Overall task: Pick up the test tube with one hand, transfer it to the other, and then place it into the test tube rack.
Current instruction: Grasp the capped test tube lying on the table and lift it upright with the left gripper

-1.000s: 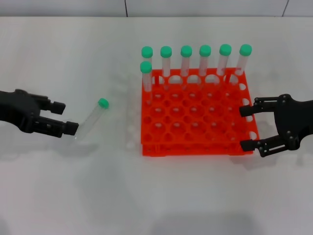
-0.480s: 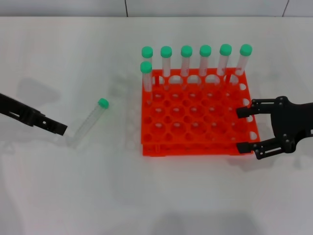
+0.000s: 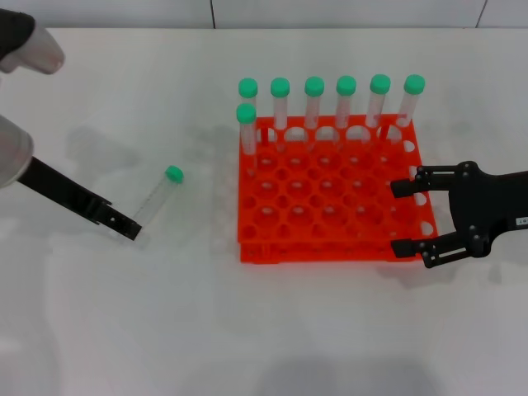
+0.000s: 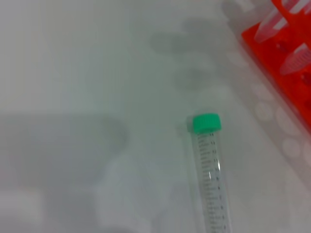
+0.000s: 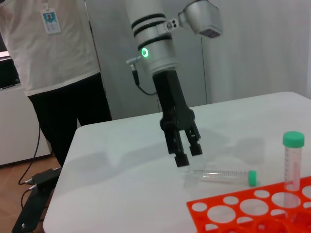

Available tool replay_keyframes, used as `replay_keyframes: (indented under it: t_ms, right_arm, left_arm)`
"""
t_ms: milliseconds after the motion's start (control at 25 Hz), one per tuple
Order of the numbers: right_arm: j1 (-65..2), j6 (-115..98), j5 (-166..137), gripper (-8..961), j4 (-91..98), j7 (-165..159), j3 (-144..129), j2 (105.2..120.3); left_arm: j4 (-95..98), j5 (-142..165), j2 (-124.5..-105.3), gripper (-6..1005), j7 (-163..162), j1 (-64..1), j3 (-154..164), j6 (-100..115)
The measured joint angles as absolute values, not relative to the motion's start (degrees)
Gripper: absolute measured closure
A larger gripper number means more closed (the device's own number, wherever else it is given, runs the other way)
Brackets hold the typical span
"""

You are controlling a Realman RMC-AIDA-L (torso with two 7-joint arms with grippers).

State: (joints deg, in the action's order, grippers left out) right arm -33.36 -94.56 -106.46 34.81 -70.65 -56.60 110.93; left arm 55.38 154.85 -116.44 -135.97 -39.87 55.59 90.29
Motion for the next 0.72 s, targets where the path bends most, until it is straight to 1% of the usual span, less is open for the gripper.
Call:
replay_keyframes:
  t_ms: [200, 640, 720]
  right_arm:
    - [-33.2, -94.3, -106.5, 84, 34.8, -70.2, -56.6, 111.11]
    - [-32.8, -94.2, -106.3, 85, 34.8, -69.0, -56.5, 111.42]
    - [-32.7, -94.2, -106.3, 85, 34.8, -68.7, -56.5, 111.45]
  left_arm:
    - [53.3, 155.0, -117.37, 174, -136.9, -40.7, 57.3, 87.8]
    - [53.0, 155.8, -117.75, 178, -139.3, -41.7, 58.4, 86.9]
    - [53.0, 156.5, -117.96, 250, -139.7, -41.9, 58.6, 86.7]
